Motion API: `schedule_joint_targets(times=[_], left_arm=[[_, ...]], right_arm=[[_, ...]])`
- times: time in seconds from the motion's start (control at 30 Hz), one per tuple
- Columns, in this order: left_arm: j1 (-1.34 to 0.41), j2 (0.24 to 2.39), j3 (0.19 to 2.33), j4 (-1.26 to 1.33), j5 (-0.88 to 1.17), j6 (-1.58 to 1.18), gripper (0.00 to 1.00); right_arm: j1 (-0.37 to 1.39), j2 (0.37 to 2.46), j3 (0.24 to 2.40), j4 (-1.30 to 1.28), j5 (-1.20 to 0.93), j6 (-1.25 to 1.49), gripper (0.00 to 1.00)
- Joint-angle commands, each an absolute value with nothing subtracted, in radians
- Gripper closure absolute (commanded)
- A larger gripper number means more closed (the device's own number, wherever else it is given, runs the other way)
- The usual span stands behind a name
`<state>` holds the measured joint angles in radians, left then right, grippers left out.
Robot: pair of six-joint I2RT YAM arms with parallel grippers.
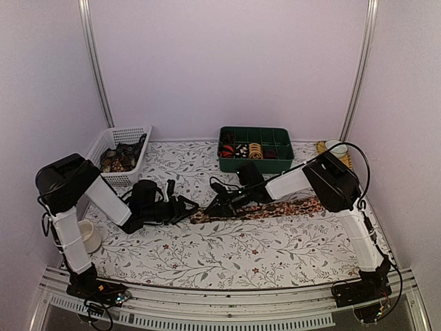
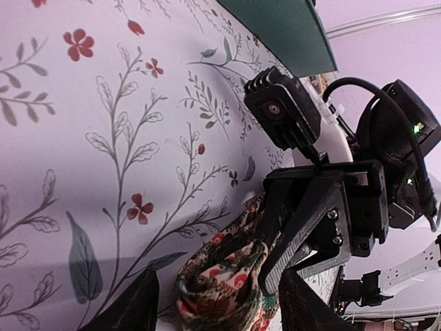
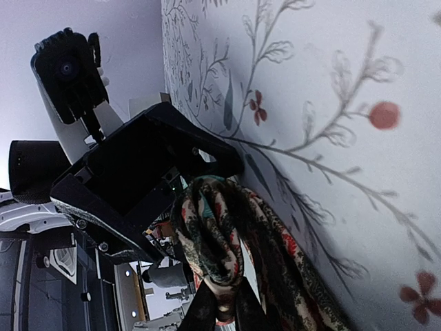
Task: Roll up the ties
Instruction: Roll the tie at the center of the board.
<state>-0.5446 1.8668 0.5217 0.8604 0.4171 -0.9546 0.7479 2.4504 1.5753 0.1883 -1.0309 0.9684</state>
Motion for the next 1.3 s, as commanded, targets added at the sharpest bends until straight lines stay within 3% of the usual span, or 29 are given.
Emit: schedule_joint_targets(times=[0.0, 0.17, 0.47, 1.1, 1.27], left_arm=[[-0.565, 1.901, 0.547, 0.866, 0.431, -0.965, 0.4], [-0.564, 1.848, 0.542, 0.768, 0.4, -0.947, 0.35], [-0.578, 1.743, 0.592, 0.594, 0.419, -0.92, 0.41], [-0.613, 1.859, 0.647, 0.592, 0.418, -0.929, 0.65], [-0.614, 1.875, 0.644, 0.573, 0.383, -0.92, 0.8]], right_arm=[[0.669, 2.456, 1.421, 0.056, -0.92, 0.923, 0.9], [0.659, 2.406, 1.454, -0.015, -0.883, 0.866, 0.9], [0.668, 2.395, 1.524, -0.102, -0.852, 0.817, 0.9], [0.702, 2.4, 1.588, -0.092, -0.867, 0.85, 0.88], [0.707, 2.394, 1.597, -0.094, -0.869, 0.846, 0.88]])
